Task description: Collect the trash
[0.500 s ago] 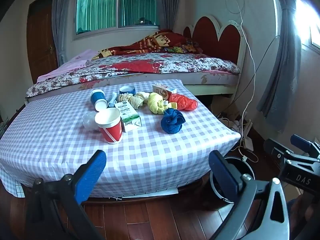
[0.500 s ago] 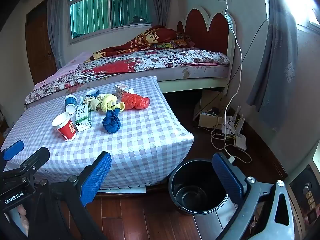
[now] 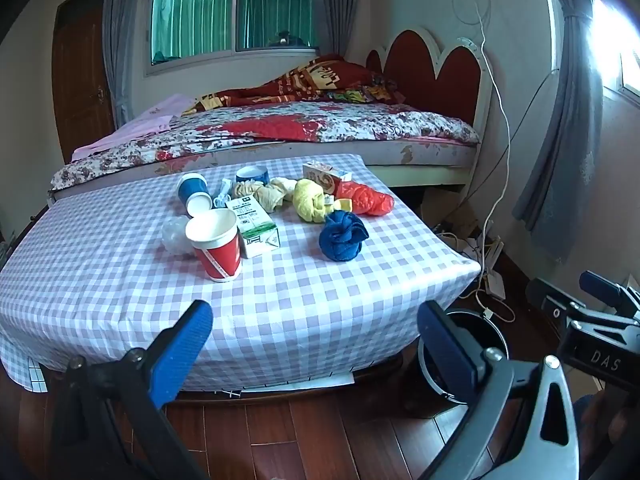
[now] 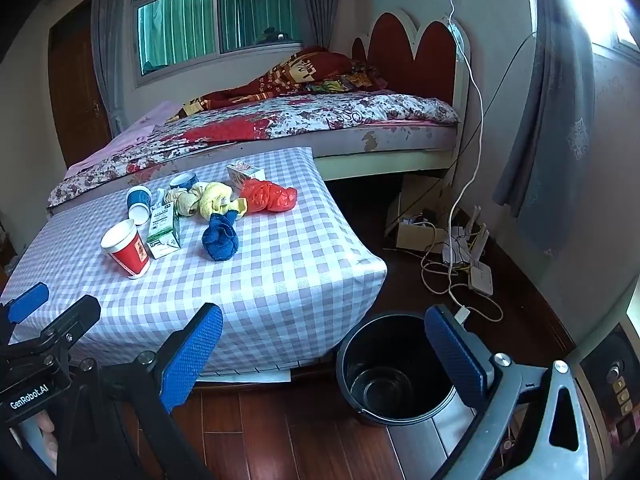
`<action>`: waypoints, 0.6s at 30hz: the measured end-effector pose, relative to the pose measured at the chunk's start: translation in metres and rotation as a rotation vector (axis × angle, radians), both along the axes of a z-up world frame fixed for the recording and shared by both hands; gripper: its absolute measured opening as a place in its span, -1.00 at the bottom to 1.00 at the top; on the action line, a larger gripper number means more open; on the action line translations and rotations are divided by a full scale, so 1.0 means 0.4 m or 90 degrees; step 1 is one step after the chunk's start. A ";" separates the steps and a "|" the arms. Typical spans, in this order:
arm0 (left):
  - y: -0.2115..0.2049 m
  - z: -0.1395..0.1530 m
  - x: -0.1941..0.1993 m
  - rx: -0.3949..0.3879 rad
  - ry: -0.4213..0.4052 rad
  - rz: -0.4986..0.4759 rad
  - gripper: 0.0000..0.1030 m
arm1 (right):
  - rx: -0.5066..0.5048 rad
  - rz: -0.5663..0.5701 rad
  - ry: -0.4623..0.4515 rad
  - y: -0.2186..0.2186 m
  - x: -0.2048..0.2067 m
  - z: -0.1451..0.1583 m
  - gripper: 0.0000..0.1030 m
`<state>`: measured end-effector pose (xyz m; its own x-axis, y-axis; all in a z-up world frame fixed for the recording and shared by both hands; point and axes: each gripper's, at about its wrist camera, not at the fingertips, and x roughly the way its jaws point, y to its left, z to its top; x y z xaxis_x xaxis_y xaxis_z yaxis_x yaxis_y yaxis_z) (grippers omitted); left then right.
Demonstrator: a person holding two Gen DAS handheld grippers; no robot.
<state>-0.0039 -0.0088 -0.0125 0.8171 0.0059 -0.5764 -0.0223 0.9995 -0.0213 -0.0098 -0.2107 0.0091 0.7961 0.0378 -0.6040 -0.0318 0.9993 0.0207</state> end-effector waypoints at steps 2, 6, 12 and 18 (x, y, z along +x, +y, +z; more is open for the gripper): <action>0.011 0.010 0.013 -0.004 0.007 0.000 0.98 | 0.000 -0.004 0.004 0.004 0.011 -0.008 0.98; 0.010 0.012 0.013 -0.003 0.007 0.000 0.98 | -0.002 -0.004 0.004 0.011 0.014 -0.008 0.98; 0.009 0.014 0.010 -0.005 0.006 0.000 0.98 | -0.001 -0.003 0.004 0.009 0.012 -0.007 0.98; 0.009 0.013 0.010 -0.003 0.006 0.000 0.98 | 0.000 -0.003 0.004 0.008 0.011 -0.007 0.98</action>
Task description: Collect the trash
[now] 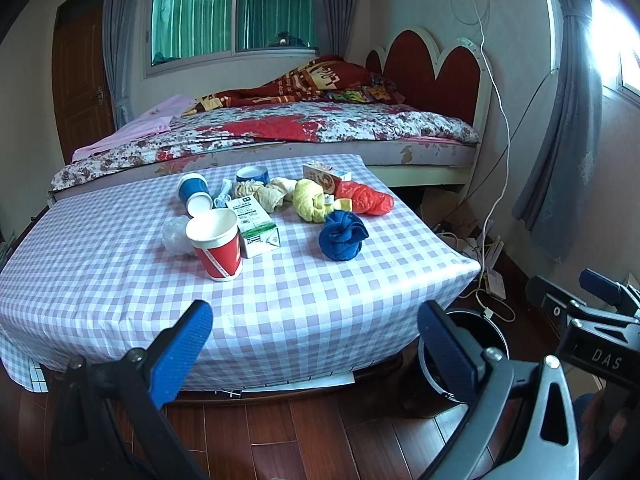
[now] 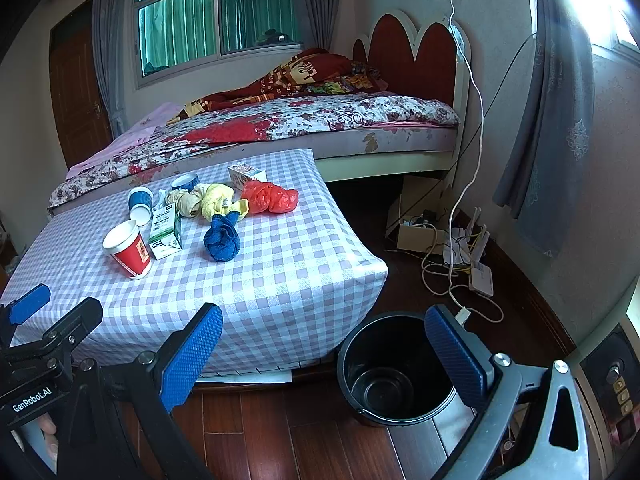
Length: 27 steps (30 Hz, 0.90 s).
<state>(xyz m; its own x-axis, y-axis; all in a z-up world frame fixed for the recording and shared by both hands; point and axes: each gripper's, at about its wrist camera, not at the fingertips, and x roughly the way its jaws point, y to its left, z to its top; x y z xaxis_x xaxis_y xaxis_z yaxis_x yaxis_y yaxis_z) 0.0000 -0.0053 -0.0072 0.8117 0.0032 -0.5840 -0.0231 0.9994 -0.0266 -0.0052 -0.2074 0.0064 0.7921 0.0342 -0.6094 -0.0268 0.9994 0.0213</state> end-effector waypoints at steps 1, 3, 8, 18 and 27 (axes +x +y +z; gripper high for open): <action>-0.002 0.000 -0.001 0.000 0.000 0.000 0.98 | 0.000 0.000 0.000 -0.001 -0.001 0.001 0.98; -0.003 -0.001 -0.001 -0.001 -0.001 0.000 0.98 | 0.000 0.000 0.000 0.000 0.000 0.000 0.98; -0.001 0.000 -0.001 -0.001 0.000 0.000 0.98 | 0.001 0.000 -0.001 0.000 0.000 -0.001 0.98; -0.004 0.000 -0.001 0.000 0.000 0.001 0.98 | 0.000 0.000 -0.001 0.000 -0.002 0.002 0.98; -0.003 0.000 -0.002 -0.001 -0.002 0.000 0.98 | -0.001 0.000 -0.001 0.002 -0.002 0.001 0.98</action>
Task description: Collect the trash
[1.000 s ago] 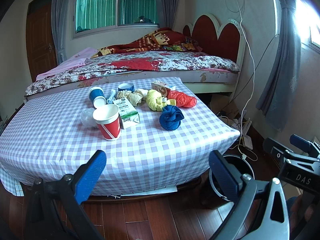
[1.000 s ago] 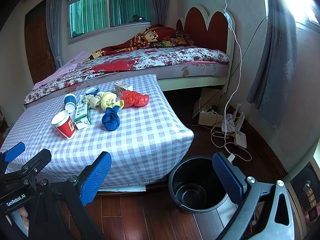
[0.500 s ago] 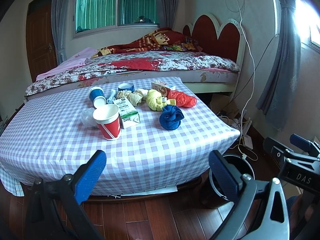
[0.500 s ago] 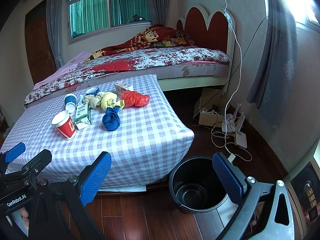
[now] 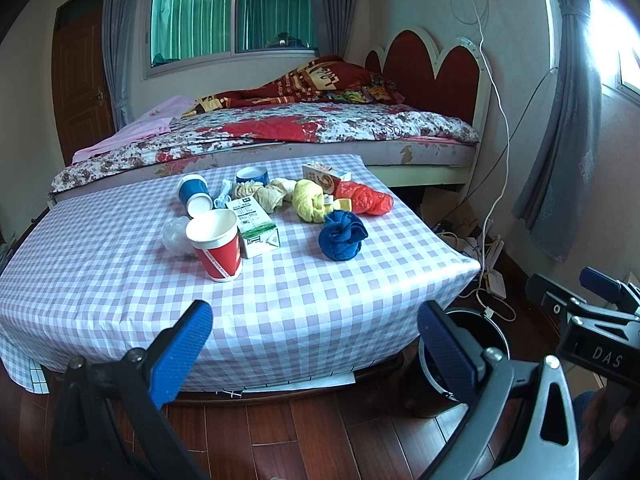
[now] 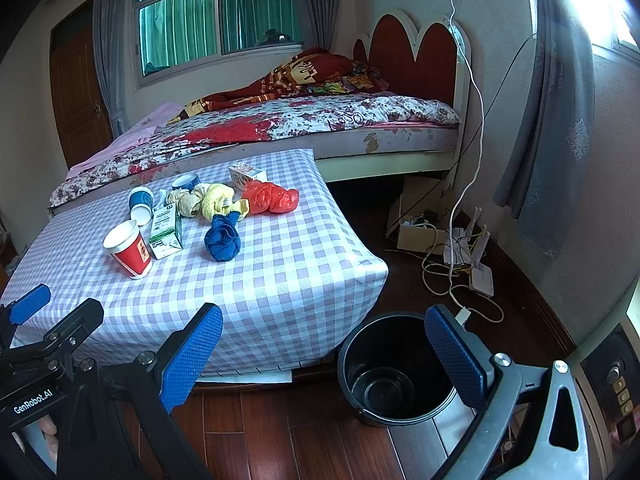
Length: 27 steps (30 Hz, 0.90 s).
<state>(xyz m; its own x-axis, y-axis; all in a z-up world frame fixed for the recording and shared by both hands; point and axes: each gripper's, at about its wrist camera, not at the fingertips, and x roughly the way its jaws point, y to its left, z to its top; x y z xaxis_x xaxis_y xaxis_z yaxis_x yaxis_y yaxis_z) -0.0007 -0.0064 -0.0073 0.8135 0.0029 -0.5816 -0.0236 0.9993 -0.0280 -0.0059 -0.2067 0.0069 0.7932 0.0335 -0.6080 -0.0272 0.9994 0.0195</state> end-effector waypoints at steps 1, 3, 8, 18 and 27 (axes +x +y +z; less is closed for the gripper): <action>0.000 0.000 0.000 -0.001 0.000 0.000 0.98 | 0.000 0.000 0.000 0.002 0.000 0.001 0.98; 0.000 0.001 -0.001 0.000 -0.001 0.000 0.98 | -0.001 0.000 0.000 0.000 0.000 0.001 0.98; 0.001 0.005 0.000 0.001 -0.003 -0.001 0.98 | 0.000 0.000 0.000 0.000 0.000 0.001 0.98; 0.000 0.011 0.006 0.003 -0.003 -0.001 0.98 | 0.000 0.000 -0.001 0.001 0.001 0.002 0.98; -0.003 0.017 0.011 0.006 -0.002 -0.002 0.98 | -0.002 0.003 0.000 0.006 0.009 0.006 0.98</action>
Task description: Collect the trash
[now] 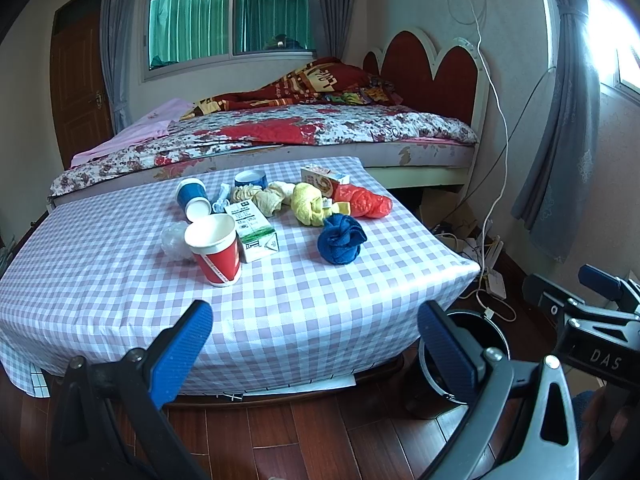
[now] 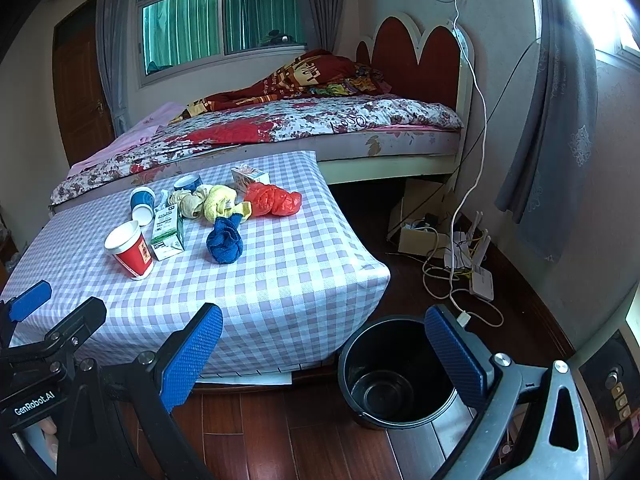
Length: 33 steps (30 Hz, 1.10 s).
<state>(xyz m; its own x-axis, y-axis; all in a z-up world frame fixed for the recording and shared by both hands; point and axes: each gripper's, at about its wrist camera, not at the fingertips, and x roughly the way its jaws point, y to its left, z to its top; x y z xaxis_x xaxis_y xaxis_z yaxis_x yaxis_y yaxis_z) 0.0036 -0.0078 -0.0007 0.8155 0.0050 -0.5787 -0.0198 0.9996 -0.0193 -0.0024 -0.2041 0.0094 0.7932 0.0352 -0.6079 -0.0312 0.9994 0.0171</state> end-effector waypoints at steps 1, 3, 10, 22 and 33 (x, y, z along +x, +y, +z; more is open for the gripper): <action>-0.001 -0.001 0.000 0.000 0.001 0.000 0.98 | 0.000 0.000 0.000 0.000 0.000 0.000 0.98; 0.000 -0.001 0.003 0.001 0.002 0.001 0.98 | 0.000 0.000 0.000 0.000 -0.002 -0.002 0.98; 0.039 -0.040 0.016 0.012 0.012 0.020 0.98 | 0.009 0.025 0.014 0.012 0.024 -0.025 0.98; 0.209 -0.151 0.154 0.008 0.049 0.112 0.98 | 0.009 0.129 0.026 0.134 0.172 -0.117 0.98; 0.282 -0.206 0.325 -0.013 0.051 0.131 0.81 | -0.018 0.183 0.050 0.284 0.398 -0.189 0.80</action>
